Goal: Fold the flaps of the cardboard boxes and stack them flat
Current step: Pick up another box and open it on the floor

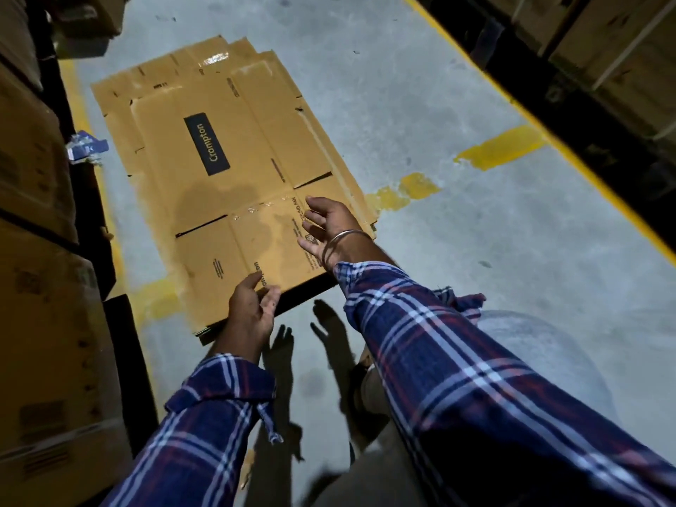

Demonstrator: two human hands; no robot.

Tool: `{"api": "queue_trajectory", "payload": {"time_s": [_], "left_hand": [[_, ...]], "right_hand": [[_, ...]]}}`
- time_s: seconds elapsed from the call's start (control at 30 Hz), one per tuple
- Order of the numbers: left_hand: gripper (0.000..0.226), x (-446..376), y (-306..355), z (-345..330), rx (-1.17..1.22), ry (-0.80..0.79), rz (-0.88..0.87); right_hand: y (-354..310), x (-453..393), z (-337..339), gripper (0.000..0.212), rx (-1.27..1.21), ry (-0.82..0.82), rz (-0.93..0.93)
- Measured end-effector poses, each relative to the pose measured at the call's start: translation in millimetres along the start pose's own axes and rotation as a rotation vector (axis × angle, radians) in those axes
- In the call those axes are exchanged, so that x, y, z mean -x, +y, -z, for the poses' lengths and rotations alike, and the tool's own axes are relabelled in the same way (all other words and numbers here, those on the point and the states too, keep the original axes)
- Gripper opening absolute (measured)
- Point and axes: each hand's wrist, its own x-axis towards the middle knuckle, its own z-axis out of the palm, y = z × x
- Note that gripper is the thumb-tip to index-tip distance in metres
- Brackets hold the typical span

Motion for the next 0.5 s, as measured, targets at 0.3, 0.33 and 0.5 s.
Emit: {"api": "queue_trajectory", "payload": {"time_s": [0.3, 0.33, 0.5], "left_hand": [[0.028, 137.2, 4.5, -92.4, -0.235, -0.481, -0.290], [0.026, 158.8, 4.5, -103.8, -0.272, -0.525, -0.326], [0.018, 273.2, -25.5, -159.3, -0.267, -0.794, -0.361]], "right_hand": [[-90.3, 122.2, 14.6, 0.003, -0.099, 0.093, 0.401], [-99.8, 144.9, 23.9, 0.003, -0.079, 0.075, 0.473], [-130.7, 246.4, 133.5, 0.019, 0.128, 0.188, 0.770]]}}
